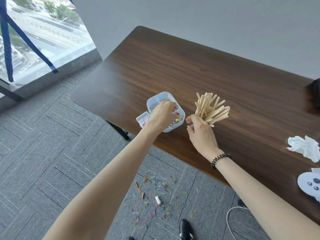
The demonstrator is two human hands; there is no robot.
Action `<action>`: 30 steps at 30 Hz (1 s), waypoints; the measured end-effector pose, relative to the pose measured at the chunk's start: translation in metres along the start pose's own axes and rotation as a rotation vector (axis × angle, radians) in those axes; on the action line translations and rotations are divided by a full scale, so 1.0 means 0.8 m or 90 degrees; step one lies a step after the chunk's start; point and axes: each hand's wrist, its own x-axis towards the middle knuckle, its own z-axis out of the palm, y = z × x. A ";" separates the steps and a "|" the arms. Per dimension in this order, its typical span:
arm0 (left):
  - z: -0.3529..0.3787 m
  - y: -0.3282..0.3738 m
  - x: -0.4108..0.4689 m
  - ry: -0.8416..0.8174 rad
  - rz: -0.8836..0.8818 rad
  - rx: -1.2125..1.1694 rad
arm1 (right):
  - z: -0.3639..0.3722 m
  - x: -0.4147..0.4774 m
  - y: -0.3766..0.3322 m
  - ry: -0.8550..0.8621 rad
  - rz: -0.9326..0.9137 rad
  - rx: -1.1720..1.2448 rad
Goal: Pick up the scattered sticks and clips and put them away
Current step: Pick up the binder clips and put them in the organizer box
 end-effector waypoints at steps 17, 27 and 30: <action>-0.021 -0.026 -0.053 -0.041 0.064 -0.014 | -0.014 0.045 -0.060 -0.065 0.009 0.313; -0.027 -0.029 -0.045 -0.171 0.038 -0.141 | -0.011 0.053 -0.045 -0.078 -0.069 0.167; -0.024 -0.023 -0.042 -0.188 0.032 -0.162 | -0.009 0.054 -0.044 -0.051 -0.084 0.138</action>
